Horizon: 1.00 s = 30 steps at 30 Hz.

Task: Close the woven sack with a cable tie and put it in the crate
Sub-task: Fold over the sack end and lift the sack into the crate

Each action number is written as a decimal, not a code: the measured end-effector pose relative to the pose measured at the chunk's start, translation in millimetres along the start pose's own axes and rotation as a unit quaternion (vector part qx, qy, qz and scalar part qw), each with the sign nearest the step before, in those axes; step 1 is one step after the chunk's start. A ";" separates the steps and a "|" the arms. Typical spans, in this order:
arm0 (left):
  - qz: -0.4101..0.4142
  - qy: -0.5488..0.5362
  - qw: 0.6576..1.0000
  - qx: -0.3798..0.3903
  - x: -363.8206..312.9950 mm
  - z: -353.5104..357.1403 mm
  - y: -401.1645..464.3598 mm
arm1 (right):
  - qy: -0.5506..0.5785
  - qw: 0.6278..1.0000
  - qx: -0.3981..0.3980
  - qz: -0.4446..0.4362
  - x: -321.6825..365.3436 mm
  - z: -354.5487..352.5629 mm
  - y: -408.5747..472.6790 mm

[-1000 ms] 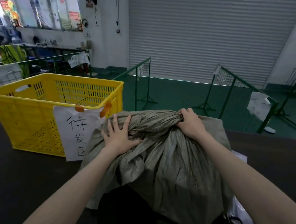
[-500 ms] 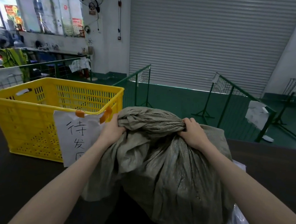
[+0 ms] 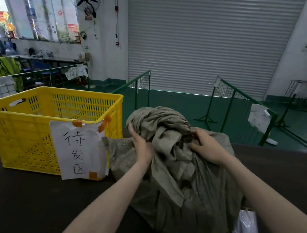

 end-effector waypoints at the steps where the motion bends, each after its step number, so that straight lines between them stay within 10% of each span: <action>1: 0.013 0.074 0.996 0.038 14.2 0.2 -1.2 | -0.045 0.999 0.008 -0.001 -1.8 2.1 -4.4; 6: 0.040 0.510 0.854 0.098 45.3 -20.2 5.9 | -0.210 0.976 -0.035 0.032 -3.5 5.2 -18.3; 11: -0.023 0.255 0.937 0.237 52.1 -27.5 15.4 | -0.211 0.977 -0.024 -0.011 3.6 10.2 -16.1; 15: -0.072 0.280 0.933 0.213 66.3 -31.9 15.1 | -0.201 0.976 -0.049 -0.065 10.1 13.4 -26.6; 21: -0.115 0.045 0.980 0.154 33.2 -24.9 -11.5 | 0.032 0.991 -0.127 -0.017 5.8 -0.1 -30.9; 30: 0.169 0.133 0.976 0.021 -36.1 -24.0 -22.0 | 0.086 0.944 -0.300 -0.103 41.0 -64.2 -35.6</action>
Point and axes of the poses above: each hand's wrist, its own y-axis towards the middle knuckle, its own z-axis out of the palm, x = y × z, the point moved 5 cm from there along y, towards the middle knuckle, and after that the axes turned 1 degree about y, right-handed, at the moved point
